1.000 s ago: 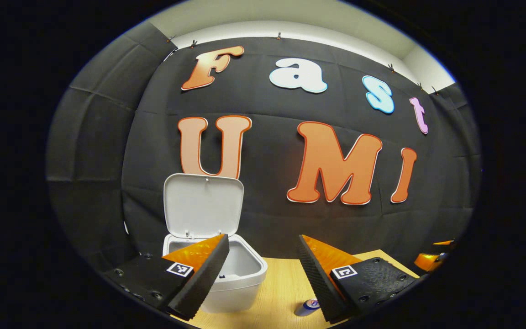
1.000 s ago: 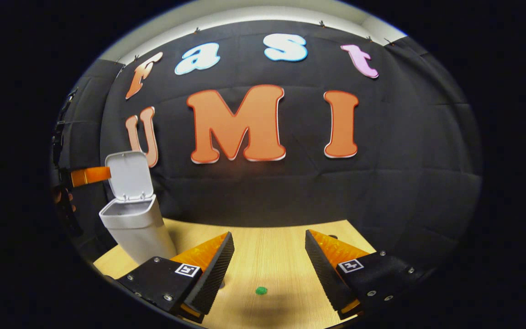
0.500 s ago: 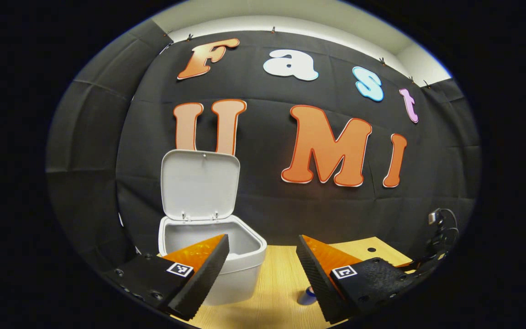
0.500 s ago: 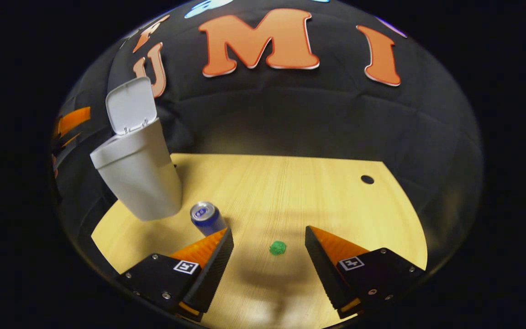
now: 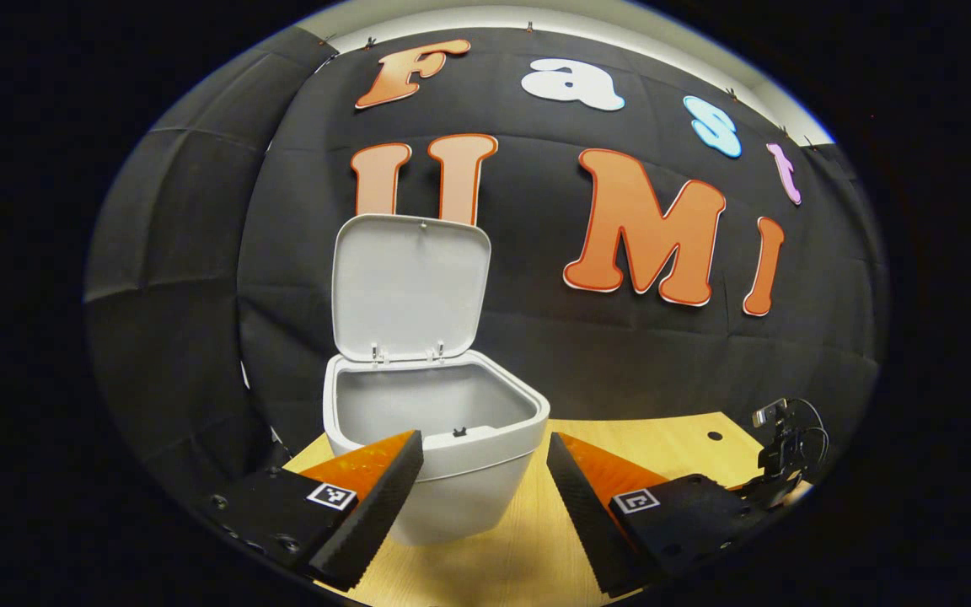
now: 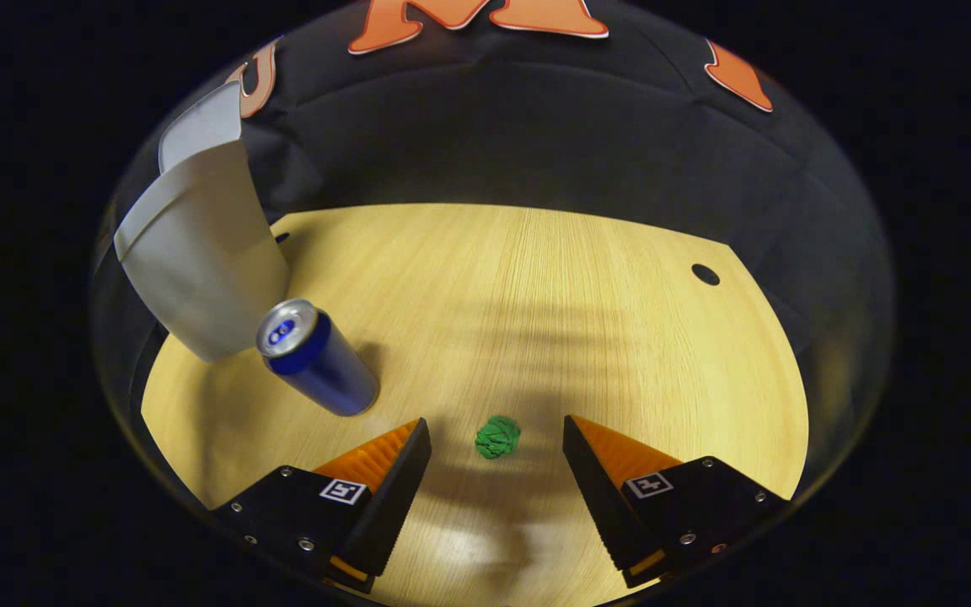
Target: Press the lid of the desktop garbage bin to open it, pick up the crumpled paper on the desktop and throw it into the bin, then pick up the pop can on the desktop and drop it into the bin, and finally close the garbage bin lid.
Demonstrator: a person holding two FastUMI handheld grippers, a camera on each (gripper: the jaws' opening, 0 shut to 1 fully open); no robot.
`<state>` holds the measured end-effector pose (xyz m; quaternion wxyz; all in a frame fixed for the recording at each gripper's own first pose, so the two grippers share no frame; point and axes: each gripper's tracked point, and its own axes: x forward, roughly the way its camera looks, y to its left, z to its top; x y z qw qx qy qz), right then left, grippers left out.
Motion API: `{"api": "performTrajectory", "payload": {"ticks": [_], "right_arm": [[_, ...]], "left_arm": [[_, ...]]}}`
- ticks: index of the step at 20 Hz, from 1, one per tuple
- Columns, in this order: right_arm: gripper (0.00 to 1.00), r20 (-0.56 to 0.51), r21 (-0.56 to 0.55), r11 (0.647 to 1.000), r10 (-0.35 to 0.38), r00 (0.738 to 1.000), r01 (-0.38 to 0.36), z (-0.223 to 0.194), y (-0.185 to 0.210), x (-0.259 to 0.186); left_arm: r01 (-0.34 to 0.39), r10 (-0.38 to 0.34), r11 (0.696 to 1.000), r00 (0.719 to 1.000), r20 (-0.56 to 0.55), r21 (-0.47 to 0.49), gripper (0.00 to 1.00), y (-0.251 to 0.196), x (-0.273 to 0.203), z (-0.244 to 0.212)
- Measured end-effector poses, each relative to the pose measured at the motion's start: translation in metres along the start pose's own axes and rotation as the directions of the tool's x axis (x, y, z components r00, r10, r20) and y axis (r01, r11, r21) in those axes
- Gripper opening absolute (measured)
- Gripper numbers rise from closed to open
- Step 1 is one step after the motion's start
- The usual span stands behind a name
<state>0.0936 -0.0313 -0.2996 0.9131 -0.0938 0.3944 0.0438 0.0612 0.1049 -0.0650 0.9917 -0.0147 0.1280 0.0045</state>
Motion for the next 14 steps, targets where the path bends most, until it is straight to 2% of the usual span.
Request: {"api": "performTrajectory", "payload": {"ticks": [4, 8, 10, 11, 12, 14], "right_arm": [[0.95, -0.062, 0.003, 1.000, -0.015, 0.998, 0.015, -0.011, -0.005, 0.018], [0.90, -0.126, 0.023, 1.000, -0.006, 0.992, 0.009, -0.017, -0.008, 0.027], [0.86, -0.149, 0.022, 1.000, -0.010, 0.989, 0.013, -0.020, -0.006, 0.032], [0.71, -0.160, 0.019, 1.000, -0.010, 0.987, 0.013, -0.022, -0.004, 0.035], [0.78, -0.168, 0.017, 1.000, -0.010, 0.986, 0.013, -0.022, -0.003, 0.037], [0.70, -0.178, 0.014, 1.000, -0.002, 0.984, 0.004, -0.020, 0.001, 0.037]], "left_arm": [[-0.015, 0.015, 1.000, 0.999, -0.029, 0.006, 0.94, 0.010, 0.010, -0.013], [-0.010, 0.010, 1.000, 0.999, -0.049, -0.003, 0.94, 0.015, 0.014, -0.019], [-0.004, 0.004, 1.000, 0.999, -0.051, 0.016, 0.93, 0.014, 0.015, -0.020], [-0.003, 0.004, 1.000, 0.999, -0.051, 0.028, 0.93, 0.014, 0.014, -0.020], [-0.002, 0.004, 0.999, 0.999, -0.050, 0.034, 0.93, 0.014, 0.014, -0.019], [-0.003, 0.004, 0.999, 0.999, -0.043, 0.036, 0.93, 0.016, 0.014, -0.017]]}}
